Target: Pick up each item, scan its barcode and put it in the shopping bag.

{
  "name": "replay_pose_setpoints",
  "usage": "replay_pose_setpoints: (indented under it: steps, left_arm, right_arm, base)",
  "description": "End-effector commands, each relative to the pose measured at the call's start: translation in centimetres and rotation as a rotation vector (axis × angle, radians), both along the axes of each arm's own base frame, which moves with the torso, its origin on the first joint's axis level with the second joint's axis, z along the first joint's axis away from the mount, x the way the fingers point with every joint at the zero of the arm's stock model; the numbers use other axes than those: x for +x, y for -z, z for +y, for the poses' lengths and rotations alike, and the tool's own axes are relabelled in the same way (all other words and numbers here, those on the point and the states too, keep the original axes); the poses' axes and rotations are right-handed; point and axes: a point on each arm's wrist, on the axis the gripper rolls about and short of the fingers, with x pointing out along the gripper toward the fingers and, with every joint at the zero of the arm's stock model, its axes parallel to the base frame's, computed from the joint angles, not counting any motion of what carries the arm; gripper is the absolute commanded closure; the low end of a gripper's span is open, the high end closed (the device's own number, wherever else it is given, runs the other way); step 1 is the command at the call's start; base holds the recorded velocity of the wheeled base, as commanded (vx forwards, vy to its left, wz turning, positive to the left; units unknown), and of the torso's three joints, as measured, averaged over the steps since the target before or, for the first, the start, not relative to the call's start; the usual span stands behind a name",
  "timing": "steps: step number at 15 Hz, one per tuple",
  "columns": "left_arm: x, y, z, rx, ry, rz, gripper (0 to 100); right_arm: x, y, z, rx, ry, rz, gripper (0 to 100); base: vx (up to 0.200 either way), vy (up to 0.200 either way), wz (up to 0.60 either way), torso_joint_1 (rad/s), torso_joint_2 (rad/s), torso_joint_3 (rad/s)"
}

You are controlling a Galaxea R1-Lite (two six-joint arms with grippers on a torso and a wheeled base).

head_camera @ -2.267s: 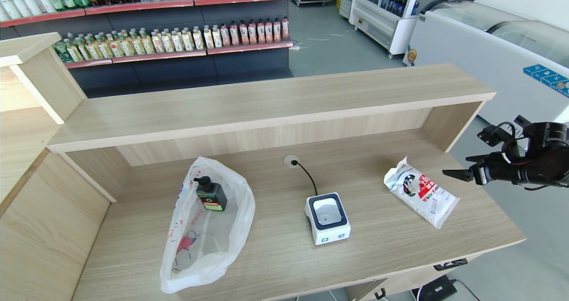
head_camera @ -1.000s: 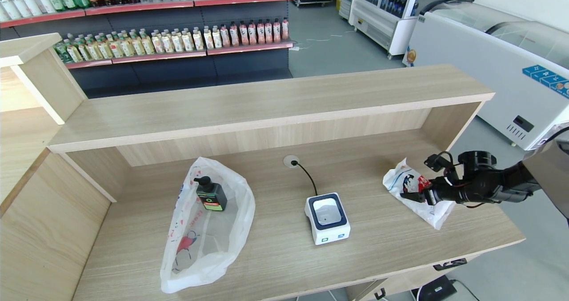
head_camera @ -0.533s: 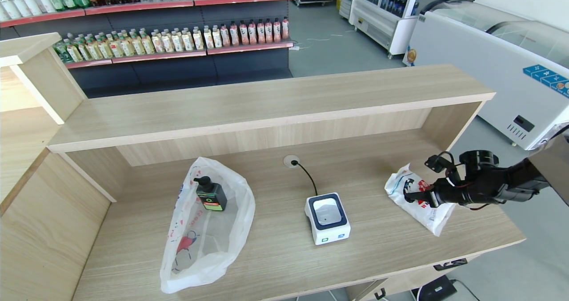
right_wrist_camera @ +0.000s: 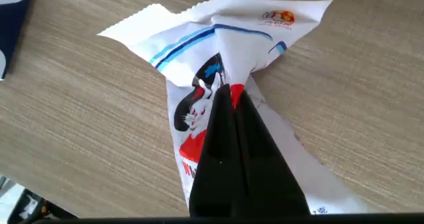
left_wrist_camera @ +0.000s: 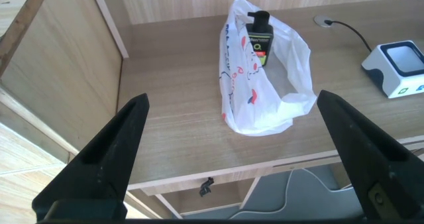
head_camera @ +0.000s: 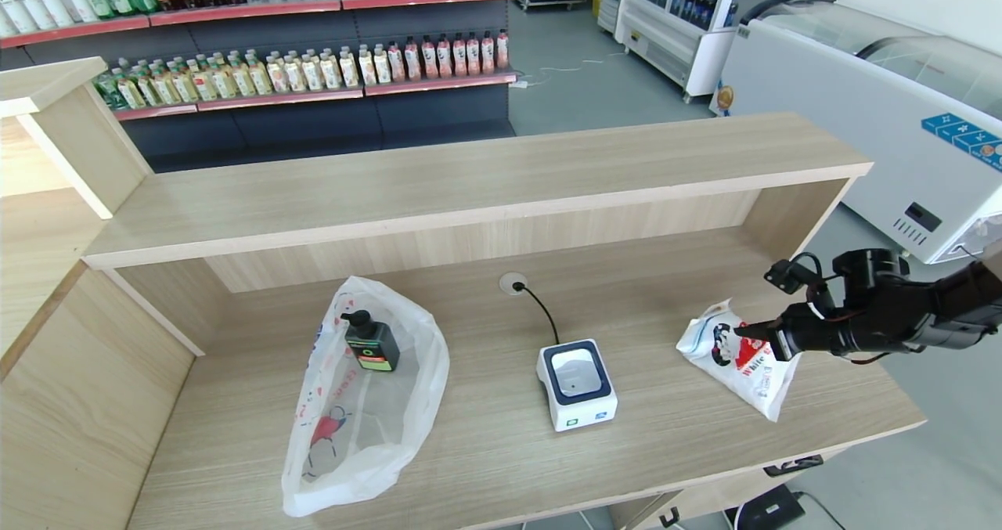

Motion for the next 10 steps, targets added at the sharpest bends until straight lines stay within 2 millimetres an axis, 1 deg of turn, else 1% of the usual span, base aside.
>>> replay_pose_setpoints:
  steps: [1,2,3,4,5,8,9,10]
  left_arm:
    - [0.0,0.0,0.0,0.000,0.000,0.002,0]
    - [0.0,0.0,0.0,0.000,0.000,0.000,0]
    - [0.0,0.0,0.0,0.000,0.000,0.000,0]
    - [0.0,0.0,0.0,0.000,0.000,0.000,0]
    - [0.0,0.0,0.0,0.000,0.000,0.000,0]
    - [0.0,0.0,0.0,0.000,0.000,0.000,0]
    - [0.0,0.0,0.0,0.000,0.000,0.000,0]
    - [0.0,0.0,0.0,0.000,0.000,0.000,0]
  right_arm:
    - [-1.7,-3.8,0.4,-0.058,-0.035,-0.097,100]
    - [-2.6,-4.8,0.6,-0.100,-0.063,-0.134,100]
    - [-3.1,-5.3,0.7,-0.123,-0.078,-0.152,100]
    - [-4.1,-5.6,0.7,-0.160,-0.102,-0.169,100]
    - [-4.7,-5.6,0.5,-0.181,-0.107,-0.177,100]
    - [-5.4,-5.6,-0.4,-0.185,-0.082,-0.172,100]
    - [-5.3,-5.7,-0.8,-0.189,-0.068,-0.177,0]
    - [-5.2,-5.8,-1.2,-0.193,-0.059,-0.182,0]
  base:
    - [0.000,0.000,0.00,0.000,0.00,0.000]
    - [0.000,0.000,0.00,0.000,0.00,0.000]
    - [0.000,0.000,0.00,0.000,0.00,0.000]
    - [0.000,0.000,0.00,0.000,0.00,0.000]
    - [0.000,0.000,0.00,0.000,0.00,0.000]
    - [0.000,0.000,0.00,0.000,0.00,0.000]
    - [0.000,0.000,0.00,0.000,0.00,0.000]
    - [0.000,0.000,0.00,0.000,0.00,0.000]
